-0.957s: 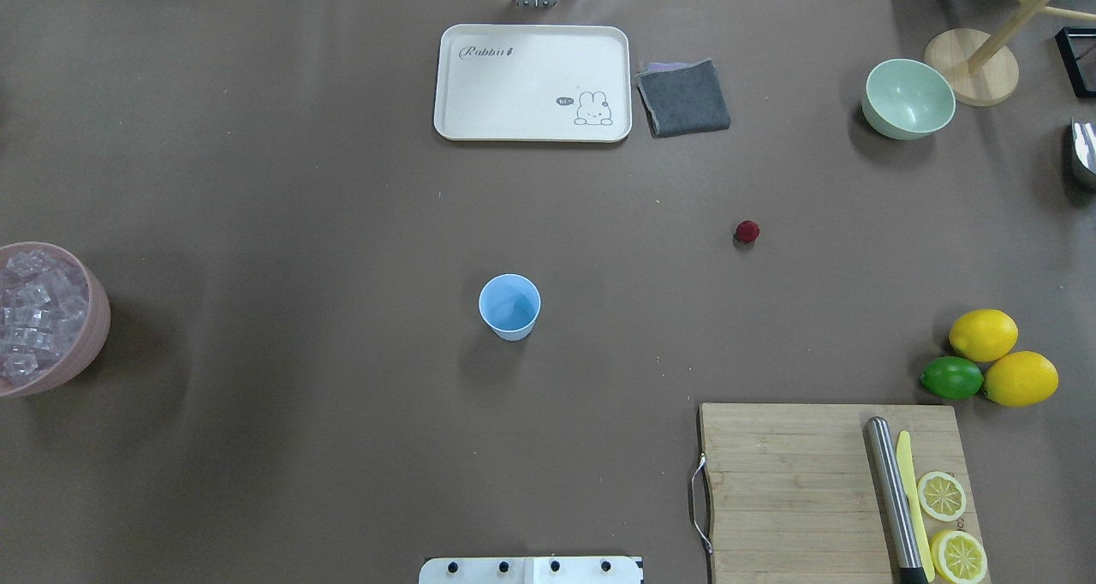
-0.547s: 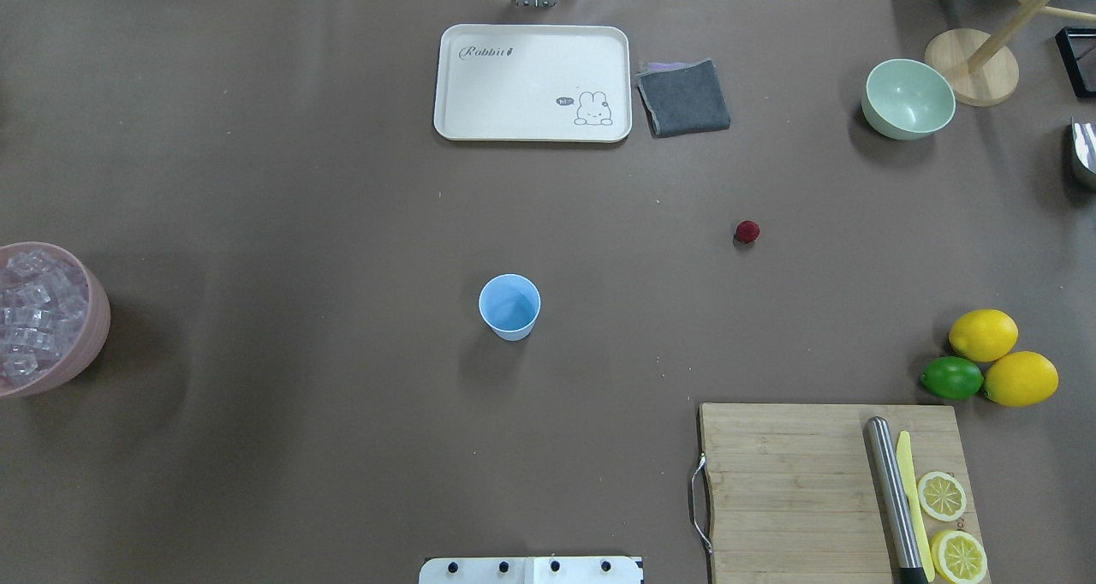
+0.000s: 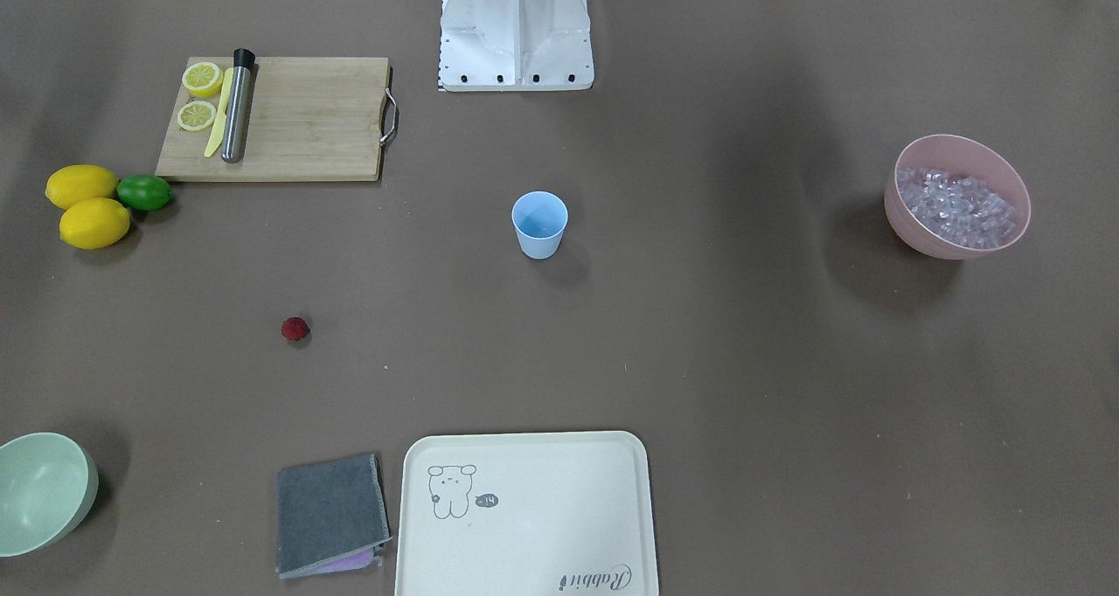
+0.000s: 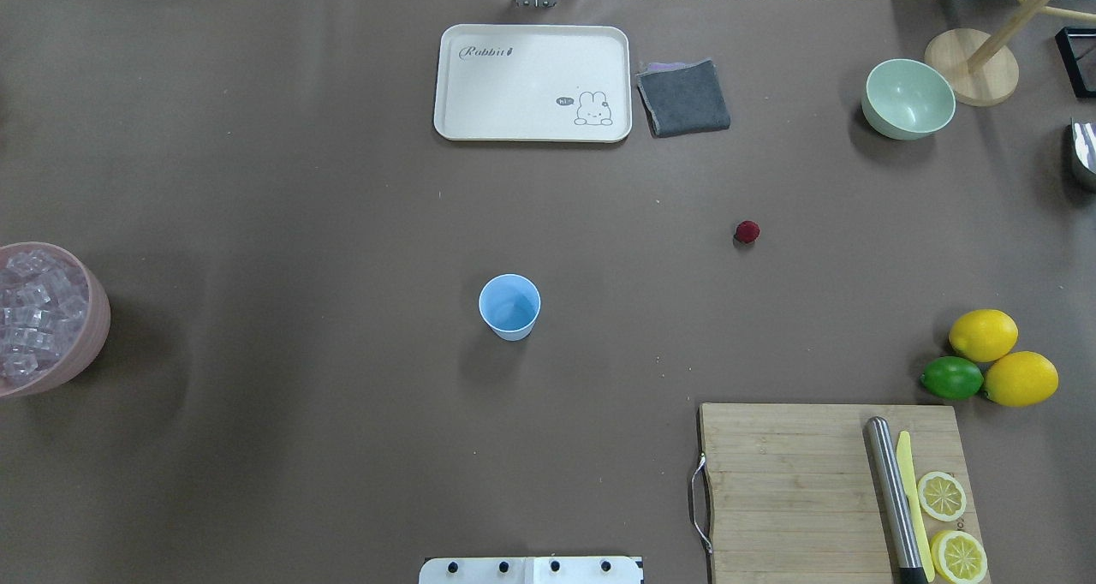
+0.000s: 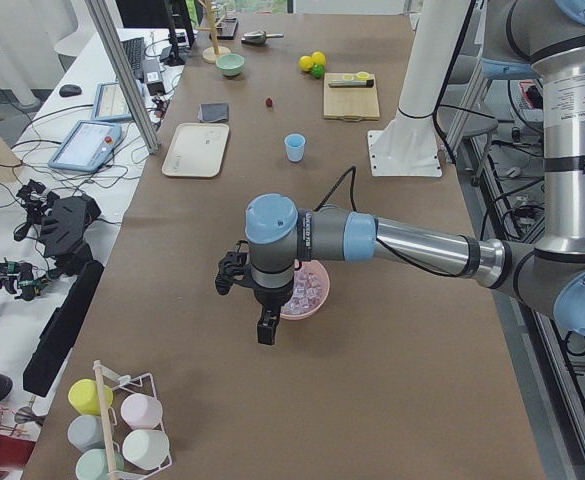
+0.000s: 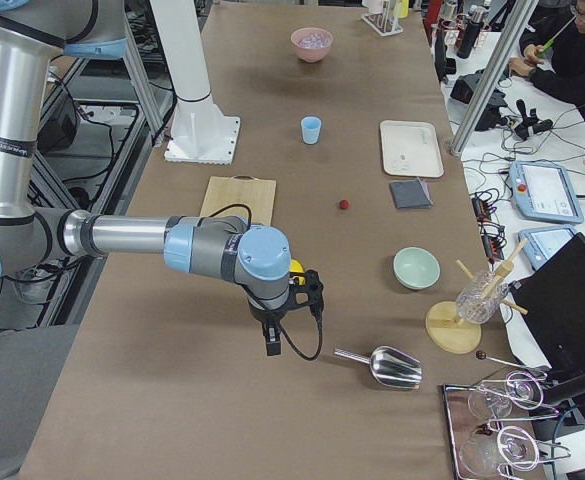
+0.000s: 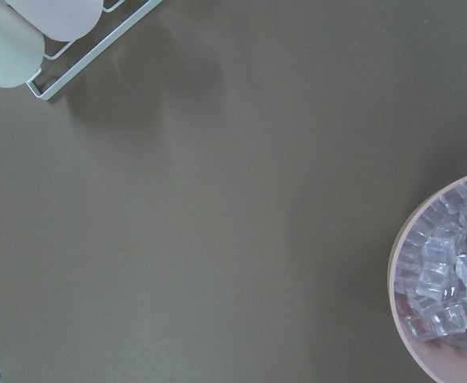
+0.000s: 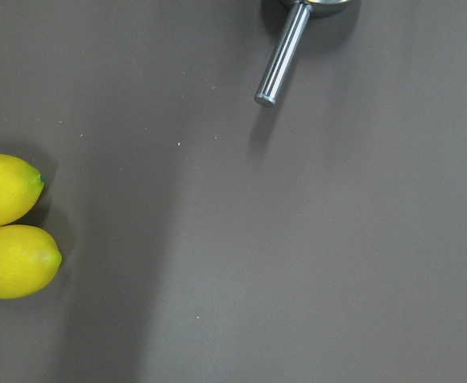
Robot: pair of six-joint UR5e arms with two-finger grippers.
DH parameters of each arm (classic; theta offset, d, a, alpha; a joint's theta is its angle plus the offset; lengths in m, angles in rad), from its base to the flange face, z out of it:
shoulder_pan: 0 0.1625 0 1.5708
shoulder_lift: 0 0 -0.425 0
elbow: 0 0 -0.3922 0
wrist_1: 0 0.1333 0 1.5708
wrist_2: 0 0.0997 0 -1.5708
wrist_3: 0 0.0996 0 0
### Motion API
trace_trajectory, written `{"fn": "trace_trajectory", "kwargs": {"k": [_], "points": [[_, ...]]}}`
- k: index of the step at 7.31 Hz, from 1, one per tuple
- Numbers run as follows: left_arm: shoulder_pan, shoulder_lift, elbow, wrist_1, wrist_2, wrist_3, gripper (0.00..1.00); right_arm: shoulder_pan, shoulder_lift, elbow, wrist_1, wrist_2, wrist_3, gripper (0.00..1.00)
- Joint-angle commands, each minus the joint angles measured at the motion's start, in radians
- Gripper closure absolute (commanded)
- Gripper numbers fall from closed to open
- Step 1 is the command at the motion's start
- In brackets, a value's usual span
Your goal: Put ice and strawberries in cup
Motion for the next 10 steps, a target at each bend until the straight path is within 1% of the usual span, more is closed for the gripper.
{"fn": "trace_trajectory", "kwargs": {"k": [1, 2, 4, 5, 10], "points": [[0.001, -0.003, 0.004, -0.001, -0.002, 0.0, 0.03, 0.001, 0.0, 0.003, 0.0, 0.0, 0.0, 0.0], [0.001, -0.002, -0.001, -0.001, -0.002, 0.003, 0.03, 0.0, 0.0, 0.003, 0.0, 0.0, 0.003, 0.0], [0.002, 0.001, 0.002, -0.042, -0.001, 0.008, 0.03, 0.0, -0.003, -0.003, 0.0, -0.001, 0.0, 0.0], [0.002, 0.003, 0.0, -0.037, 0.001, 0.008, 0.03, 0.001, -0.008, 0.019, 0.0, 0.0, 0.001, 0.0], [0.002, 0.02, -0.003, -0.042, -0.001, 0.0, 0.03, 0.001, -0.009, 0.014, 0.0, 0.0, 0.001, 0.0]]}}
